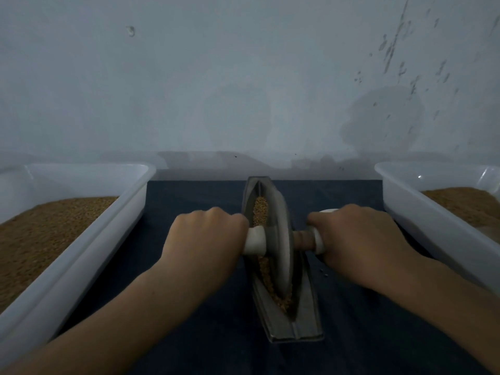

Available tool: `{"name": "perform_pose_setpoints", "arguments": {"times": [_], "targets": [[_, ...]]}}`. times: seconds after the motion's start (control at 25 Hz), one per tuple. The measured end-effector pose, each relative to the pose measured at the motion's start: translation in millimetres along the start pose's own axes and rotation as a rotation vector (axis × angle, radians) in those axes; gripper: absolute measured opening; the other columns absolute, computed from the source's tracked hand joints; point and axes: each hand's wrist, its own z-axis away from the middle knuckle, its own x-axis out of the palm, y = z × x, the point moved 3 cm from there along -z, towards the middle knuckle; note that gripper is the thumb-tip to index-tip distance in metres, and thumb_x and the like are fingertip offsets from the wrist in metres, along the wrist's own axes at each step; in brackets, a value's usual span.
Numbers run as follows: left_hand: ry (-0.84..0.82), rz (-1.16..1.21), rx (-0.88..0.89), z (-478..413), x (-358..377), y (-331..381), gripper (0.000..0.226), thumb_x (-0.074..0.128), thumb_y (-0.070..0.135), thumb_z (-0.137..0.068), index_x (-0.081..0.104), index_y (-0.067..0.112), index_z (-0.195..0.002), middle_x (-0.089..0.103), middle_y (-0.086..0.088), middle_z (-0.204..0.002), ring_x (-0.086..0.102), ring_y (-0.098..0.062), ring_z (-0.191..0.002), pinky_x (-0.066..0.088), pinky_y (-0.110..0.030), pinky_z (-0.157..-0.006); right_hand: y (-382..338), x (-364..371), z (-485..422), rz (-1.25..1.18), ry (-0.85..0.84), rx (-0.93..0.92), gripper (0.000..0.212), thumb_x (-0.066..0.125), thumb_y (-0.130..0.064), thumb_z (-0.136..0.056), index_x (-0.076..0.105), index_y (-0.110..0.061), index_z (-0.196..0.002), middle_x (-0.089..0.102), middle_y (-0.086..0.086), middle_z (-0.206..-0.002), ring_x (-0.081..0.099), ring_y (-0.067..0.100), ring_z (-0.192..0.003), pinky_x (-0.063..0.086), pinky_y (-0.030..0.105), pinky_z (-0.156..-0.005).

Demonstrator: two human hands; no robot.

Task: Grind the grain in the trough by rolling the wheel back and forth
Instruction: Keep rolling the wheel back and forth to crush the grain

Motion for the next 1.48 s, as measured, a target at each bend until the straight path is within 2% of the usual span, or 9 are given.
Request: {"name": "perform_pose_setpoints", "arguments": {"times": [0.12,0.2,0.4,0.56,0.8,0.96,1.12,1.28,1.48], "targets": [[0.02,0.007,-0.019,-6.0,6.7,-2.8,0.037,0.065,0.035,-0.084,0.029,0.03,-0.08,0.025,0.008,-0.065,0.023,-0.011,-0.05,0.017,-0.028,-0.046,-1.8,-1.6,-6.3,0.018,0.003,0.008,0.036,0.066,-0.035,-0.075,0.031,-0.036,-0.067,0.041,-0.011,-0.063,0.035,0.011,-0.052,0.014,0.024,-0.045],[0.02,0.015,-0.037,-26.2,20.1,-5.8,0.026,0.064,0.03,-0.086,0.038,0.028,-0.083,0.026,0.007,-0.065,0.03,-0.015,-0.053,0.026,-0.031,-0.05,-3.2,6.6,-29.6,-0.003,0.009,0.038,0.031,0.066,-0.032,-0.08,0.036,-0.034,-0.072,0.041,-0.01,-0.067,0.044,0.018,-0.058,0.023,0.026,-0.048],[0.02,0.079,-0.124,-74.6,34.6,-17.7,0.004,0.06,0.02,-0.089,0.058,0.019,-0.092,0.036,0.002,-0.069,0.053,-0.026,-0.067,0.038,-0.035,-0.057,-1.0,21.2,-95.7,-0.009,-0.037,0.104,0.011,0.064,-0.025,-0.089,0.055,-0.029,-0.086,0.065,0.001,-0.093,0.063,0.026,-0.088,0.042,0.031,-0.064],[0.011,0.078,-0.06,-47.6,20.4,-11.3,0.01,0.063,0.026,-0.088,0.054,0.024,-0.093,0.03,0.005,-0.067,0.038,-0.019,-0.061,0.034,-0.034,-0.055,-1.6,12.6,-56.1,-0.039,-0.034,0.056,0.03,0.064,-0.029,-0.085,0.038,-0.03,-0.07,0.051,-0.005,-0.077,0.054,0.023,-0.072,0.035,0.03,-0.057],[0.063,0.0,0.031,3.6,-6.8,-3.1,0.045,0.074,0.035,-0.075,0.029,0.03,-0.077,0.02,0.009,-0.06,0.015,-0.01,-0.047,0.01,-0.026,-0.044,0.0,-7.3,10.2,-0.005,0.071,-0.039,0.046,0.069,-0.029,-0.063,0.023,-0.036,-0.062,0.038,-0.011,-0.058,0.036,0.007,-0.048,0.014,0.022,-0.044],[0.041,0.008,-0.055,-38.4,16.9,-6.5,0.016,0.063,0.029,-0.087,0.048,0.026,-0.089,0.032,0.006,-0.068,0.04,-0.018,-0.059,0.032,-0.033,-0.053,0.4,16.4,-38.0,-0.055,0.029,0.057,0.031,0.065,-0.032,-0.083,0.036,-0.033,-0.074,0.045,-0.007,-0.072,0.055,0.023,-0.068,0.031,0.028,-0.052],[0.034,-0.025,-0.072,-82.1,22.6,-16.2,0.009,0.062,0.024,-0.089,0.062,0.022,-0.098,0.059,0.0,-0.083,0.061,-0.024,-0.072,0.037,-0.034,-0.056,8.3,35.7,-88.2,-0.109,-0.016,0.142,0.021,0.06,-0.029,-0.091,0.042,-0.031,-0.08,0.058,0.0,-0.086,0.062,0.029,-0.086,0.037,0.034,-0.062],[0.029,0.045,-0.027,-50.9,19.6,-16.3,0.013,0.064,0.033,-0.086,0.051,0.028,-0.088,0.038,0.008,-0.069,0.044,-0.017,-0.059,0.032,-0.033,-0.054,5.8,25.8,-48.3,-0.078,0.044,0.052,0.032,0.063,-0.032,-0.086,0.033,-0.033,-0.074,0.046,-0.006,-0.072,0.056,0.025,-0.071,0.031,0.03,-0.053],[0.142,0.002,0.03,3.7,1.9,-9.3,0.045,0.073,0.038,-0.071,0.028,0.032,-0.072,0.02,0.01,-0.057,0.013,-0.01,-0.046,0.006,-0.025,-0.046,1.5,-0.3,4.8,0.018,0.037,-0.001,0.034,0.066,-0.035,-0.079,0.033,-0.037,-0.074,0.05,-0.009,-0.066,0.048,0.015,-0.057,0.018,0.026,-0.045]]}}
